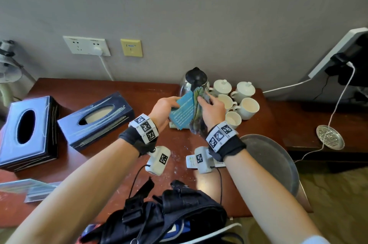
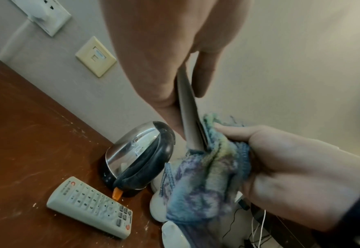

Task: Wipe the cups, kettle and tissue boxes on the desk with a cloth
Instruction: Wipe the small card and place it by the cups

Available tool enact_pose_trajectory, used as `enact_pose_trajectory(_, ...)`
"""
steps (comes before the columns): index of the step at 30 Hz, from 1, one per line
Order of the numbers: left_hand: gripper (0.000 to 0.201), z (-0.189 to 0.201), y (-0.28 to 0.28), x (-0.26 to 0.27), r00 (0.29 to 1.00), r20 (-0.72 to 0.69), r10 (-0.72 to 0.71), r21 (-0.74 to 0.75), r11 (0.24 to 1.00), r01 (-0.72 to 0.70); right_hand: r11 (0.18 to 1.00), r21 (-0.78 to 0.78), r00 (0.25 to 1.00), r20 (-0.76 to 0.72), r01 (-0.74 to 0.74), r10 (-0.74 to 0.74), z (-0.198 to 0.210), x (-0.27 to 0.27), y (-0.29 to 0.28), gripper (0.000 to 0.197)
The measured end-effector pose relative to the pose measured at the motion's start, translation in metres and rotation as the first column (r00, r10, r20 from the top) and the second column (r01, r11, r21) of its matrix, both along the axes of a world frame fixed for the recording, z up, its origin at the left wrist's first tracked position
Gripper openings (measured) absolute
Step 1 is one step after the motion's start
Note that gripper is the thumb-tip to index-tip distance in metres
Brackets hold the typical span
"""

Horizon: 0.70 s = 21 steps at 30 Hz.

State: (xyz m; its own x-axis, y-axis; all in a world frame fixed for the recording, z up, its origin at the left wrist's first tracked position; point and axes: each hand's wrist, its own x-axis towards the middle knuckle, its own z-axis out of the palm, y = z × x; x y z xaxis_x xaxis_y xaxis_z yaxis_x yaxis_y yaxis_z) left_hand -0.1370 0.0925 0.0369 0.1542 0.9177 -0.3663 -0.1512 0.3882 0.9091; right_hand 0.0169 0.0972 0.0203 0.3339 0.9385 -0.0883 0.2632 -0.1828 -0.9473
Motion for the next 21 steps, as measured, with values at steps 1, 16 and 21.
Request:
enact_pose_trajectory(1, 0.036, -0.001, 0.002, -0.001, 0.999, -0.033, 0.019, 0.009, 1.000, -0.019, 1.000, 0.002, 0.997, -0.076, 0.028, -0.028, -0.001, 0.004, 0.001, 0.028)
enact_pose_trajectory(16, 0.034, -0.009, 0.009, -0.002, 0.938, -0.346, 0.024, 0.145, 0.989, 0.028, 0.979, -0.200, 0.771, -0.627, -0.026, -0.108, 0.005, 0.022, -0.009, 0.042)
enact_pose_trajectory(21, 0.018, -0.012, 0.007, -0.001, 0.733, -0.680, 0.034, 0.169, 0.979, 0.111, 0.999, -0.016, 0.880, -0.472, 0.042, -0.045, 0.006, 0.015, -0.010, 0.022)
